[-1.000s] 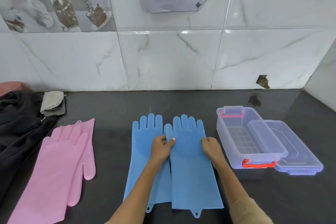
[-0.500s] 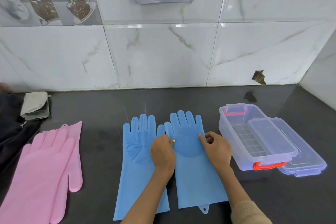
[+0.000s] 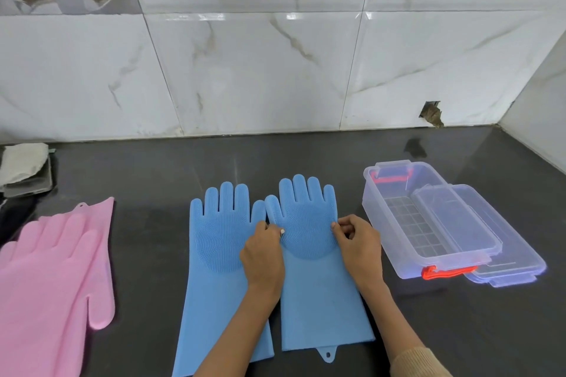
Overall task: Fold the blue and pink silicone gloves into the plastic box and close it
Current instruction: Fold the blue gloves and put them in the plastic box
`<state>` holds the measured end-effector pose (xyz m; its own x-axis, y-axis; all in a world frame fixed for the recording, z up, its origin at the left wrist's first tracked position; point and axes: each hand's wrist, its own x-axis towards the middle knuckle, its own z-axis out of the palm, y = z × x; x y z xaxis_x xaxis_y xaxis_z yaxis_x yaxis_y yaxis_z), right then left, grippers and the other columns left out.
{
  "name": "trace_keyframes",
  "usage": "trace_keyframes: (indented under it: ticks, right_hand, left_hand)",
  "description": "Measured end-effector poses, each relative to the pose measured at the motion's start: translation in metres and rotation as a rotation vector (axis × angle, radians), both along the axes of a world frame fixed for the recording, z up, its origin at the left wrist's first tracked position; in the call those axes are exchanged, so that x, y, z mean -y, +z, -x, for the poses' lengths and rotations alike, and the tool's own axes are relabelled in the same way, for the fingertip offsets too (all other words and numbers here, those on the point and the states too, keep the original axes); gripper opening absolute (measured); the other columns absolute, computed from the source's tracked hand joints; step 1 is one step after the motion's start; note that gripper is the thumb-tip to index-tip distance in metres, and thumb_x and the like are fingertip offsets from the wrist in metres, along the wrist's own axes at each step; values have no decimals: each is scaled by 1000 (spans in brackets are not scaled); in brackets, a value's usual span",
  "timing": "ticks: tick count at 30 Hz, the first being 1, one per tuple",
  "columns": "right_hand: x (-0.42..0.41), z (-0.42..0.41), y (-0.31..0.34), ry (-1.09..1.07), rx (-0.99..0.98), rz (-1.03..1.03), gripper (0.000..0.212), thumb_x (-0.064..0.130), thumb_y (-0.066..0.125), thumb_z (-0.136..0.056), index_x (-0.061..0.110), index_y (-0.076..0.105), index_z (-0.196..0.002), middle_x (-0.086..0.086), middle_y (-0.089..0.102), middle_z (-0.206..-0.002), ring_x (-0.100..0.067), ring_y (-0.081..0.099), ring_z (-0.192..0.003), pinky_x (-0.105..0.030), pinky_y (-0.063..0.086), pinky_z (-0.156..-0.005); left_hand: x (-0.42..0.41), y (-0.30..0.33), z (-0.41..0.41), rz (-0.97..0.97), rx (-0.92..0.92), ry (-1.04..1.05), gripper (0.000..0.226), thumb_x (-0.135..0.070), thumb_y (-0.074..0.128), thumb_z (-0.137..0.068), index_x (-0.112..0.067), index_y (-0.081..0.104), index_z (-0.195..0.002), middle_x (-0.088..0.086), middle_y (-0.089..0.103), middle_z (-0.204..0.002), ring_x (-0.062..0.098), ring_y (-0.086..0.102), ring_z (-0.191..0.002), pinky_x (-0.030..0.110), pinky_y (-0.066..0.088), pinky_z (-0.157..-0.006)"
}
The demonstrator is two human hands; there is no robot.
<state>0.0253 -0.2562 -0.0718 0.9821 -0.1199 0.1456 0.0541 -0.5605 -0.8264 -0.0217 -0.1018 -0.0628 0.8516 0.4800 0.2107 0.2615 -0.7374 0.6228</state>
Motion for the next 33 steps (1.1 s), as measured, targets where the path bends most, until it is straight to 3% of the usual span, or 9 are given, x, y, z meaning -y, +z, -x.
trace_keyframes:
  ticks: [5,9,14,21,27,31,33]
  right_hand:
    - [-4,1,1,-26,13,25,10,22,63,-89,14,64,-83,1,65,-77,-8,58,-68,-10,39,-60]
    - [-2,2,1,-6,14,-4,14,28,64,-88,15,64,-84,3,66,-77,-9,61,-70,-13,43,-61]
    - [8,-3,2,55,-45,-11,15,33,66,-85,18,65,-84,7,65,-76,-5,59,-69,-12,41,-60]
    - [17,-8,0,54,-40,-29,7,23,66,-86,17,67,-82,5,65,-76,-7,59,-71,-15,47,-67]
    - [17,-5,12,55,-49,-69,12,27,68,-84,15,66,-84,3,65,-76,-6,57,-69,-15,46,-64]
    - [6,10,27,-61,64,-131,10,31,63,-88,21,63,-86,7,64,-78,-6,58,-71,-11,41,-61]
    - [-9,18,34,-10,44,-136,6,29,62,-88,24,61,-86,11,62,-78,-6,58,-72,-7,40,-60]
  left_hand:
    - [0,2,-1,-12,-44,21,45,-19,48,-96,-22,23,-58,-2,37,-64,16,37,-57,25,22,-49]
    - [-3,4,1,-193,-139,2,29,-28,40,-100,-16,38,-74,-2,41,-78,12,40,-61,21,12,-44]
    - [0,6,2,-278,-211,5,27,-32,33,-101,-19,39,-79,-4,40,-85,11,43,-66,24,27,-54]
    - [7,5,2,-264,-162,-38,27,-29,41,-100,-12,56,-86,-2,43,-80,12,44,-62,23,25,-49]
    - [6,14,4,-218,-199,-3,29,-35,40,-100,-17,44,-77,-1,45,-83,13,43,-63,25,30,-54]
    - [-8,32,21,-110,33,121,27,-35,48,-96,-13,63,-92,1,60,-90,15,51,-64,25,35,-54]
    - [-32,39,33,-23,125,265,23,-30,52,-94,-14,67,-100,2,65,-96,18,59,-71,23,35,-59]
